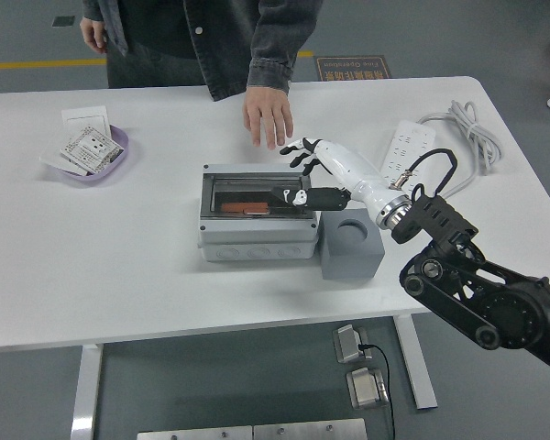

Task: Pick up the cylinder from the cube,place it in the box,flap close box

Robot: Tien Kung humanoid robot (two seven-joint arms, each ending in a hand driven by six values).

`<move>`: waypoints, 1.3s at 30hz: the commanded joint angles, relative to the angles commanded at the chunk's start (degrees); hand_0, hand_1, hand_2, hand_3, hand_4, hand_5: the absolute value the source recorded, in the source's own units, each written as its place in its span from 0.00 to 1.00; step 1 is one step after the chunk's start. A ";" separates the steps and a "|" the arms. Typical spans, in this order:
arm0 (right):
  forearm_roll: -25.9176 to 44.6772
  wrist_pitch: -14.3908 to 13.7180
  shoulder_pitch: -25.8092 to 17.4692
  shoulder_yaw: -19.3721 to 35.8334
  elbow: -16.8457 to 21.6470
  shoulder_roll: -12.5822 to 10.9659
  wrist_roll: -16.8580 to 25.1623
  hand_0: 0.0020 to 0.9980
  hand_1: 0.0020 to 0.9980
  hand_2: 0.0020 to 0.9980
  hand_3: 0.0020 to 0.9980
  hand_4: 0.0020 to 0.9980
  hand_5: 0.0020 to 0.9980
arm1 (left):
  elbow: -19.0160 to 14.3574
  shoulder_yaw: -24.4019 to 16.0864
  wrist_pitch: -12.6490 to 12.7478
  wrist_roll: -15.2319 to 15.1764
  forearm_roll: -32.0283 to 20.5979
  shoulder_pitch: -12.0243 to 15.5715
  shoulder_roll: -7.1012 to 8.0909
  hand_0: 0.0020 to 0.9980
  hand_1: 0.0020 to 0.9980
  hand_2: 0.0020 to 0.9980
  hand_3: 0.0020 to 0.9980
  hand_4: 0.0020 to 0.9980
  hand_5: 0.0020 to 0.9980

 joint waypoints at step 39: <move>46.65 3.96 -25.46 39.35 -1.32 9.67 21.81 0.75 0.68 0.73 0.77 0.99 0.74 | 0.00 0.84 -0.22 -0.15 -0.65 0.27 1.96 0.64 0.68 0.64 0.63 0.73 0.48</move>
